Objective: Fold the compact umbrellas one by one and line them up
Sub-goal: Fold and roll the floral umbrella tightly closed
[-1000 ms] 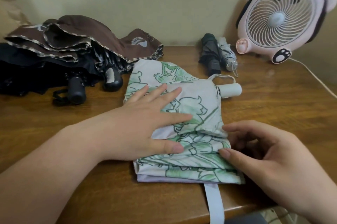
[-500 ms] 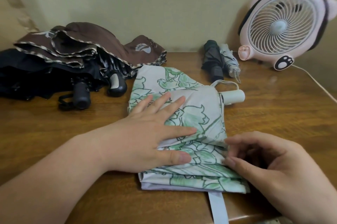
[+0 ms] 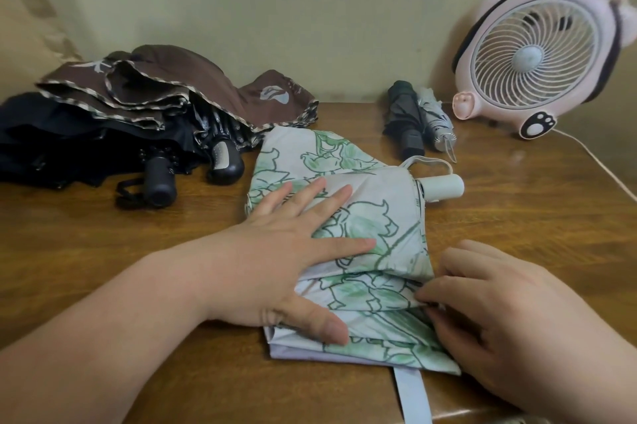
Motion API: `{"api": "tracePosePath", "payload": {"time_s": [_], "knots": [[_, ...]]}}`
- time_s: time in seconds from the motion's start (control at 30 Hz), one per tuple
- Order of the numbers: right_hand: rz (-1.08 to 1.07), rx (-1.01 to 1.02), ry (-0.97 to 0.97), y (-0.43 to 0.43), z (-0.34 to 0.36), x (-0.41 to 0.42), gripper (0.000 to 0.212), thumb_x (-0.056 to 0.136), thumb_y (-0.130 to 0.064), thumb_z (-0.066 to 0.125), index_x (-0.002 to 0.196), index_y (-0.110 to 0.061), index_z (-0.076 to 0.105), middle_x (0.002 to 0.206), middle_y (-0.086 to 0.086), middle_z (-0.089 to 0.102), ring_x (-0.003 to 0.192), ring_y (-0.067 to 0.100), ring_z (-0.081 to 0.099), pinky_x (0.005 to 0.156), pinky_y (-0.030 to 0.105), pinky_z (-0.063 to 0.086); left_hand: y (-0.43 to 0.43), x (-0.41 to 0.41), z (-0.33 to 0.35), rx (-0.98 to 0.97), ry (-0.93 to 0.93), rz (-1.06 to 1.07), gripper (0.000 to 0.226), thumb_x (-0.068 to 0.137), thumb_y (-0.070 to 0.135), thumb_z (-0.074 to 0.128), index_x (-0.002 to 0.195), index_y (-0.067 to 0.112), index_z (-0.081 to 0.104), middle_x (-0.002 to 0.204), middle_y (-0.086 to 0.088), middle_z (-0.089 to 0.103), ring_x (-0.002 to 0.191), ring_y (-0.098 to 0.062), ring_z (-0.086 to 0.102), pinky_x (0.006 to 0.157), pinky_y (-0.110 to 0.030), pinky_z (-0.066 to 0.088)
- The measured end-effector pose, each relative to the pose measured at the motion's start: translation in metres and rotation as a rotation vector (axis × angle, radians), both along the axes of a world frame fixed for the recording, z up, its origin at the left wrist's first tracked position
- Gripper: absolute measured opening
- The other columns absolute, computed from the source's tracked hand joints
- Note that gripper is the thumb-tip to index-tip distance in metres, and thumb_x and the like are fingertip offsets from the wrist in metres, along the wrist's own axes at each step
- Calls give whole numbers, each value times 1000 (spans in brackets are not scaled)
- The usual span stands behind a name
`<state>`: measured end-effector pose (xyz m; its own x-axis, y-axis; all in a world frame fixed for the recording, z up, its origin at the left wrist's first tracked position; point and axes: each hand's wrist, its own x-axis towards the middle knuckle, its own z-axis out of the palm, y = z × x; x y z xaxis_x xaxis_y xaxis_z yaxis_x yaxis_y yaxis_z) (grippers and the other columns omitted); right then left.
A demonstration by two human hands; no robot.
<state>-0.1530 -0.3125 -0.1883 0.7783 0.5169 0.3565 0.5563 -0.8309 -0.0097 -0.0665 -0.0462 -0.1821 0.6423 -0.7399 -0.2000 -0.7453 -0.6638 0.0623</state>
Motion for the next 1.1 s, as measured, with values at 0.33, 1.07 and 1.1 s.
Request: {"api": "tracePosePath", "payload": {"time_s": [0.33, 1.07, 1.1], "knots": [[44, -32, 40, -5, 5, -2, 12, 80, -29, 55, 74, -28, 66, 70, -15, 56, 64, 14, 57, 46, 35, 50, 2, 6, -7, -42, -58, 11, 59, 91, 79, 11, 147, 71, -9, 154, 24, -46, 138, -1, -49, 118, -36, -29], [-9, -257, 260, 37, 27, 42, 19, 83, -32, 46, 95, -31, 61, 92, -13, 52, 92, 16, 56, 70, 40, 54, 1, -15, 13, -341, 194, 155, 46, 95, 70, 34, 139, 65, 41, 147, 47, -37, 123, 24, -46, 105, -10, -31], [6, -253, 213, 32, 23, 41, 20, 80, -28, 43, 88, -30, 61, 88, -13, 52, 87, 18, 55, 64, 41, 53, 0, -16, 14, -376, 216, 197, 50, 94, 70, 27, 144, 66, 31, 145, 49, -37, 120, 25, -47, 101, -6, -29]]}}
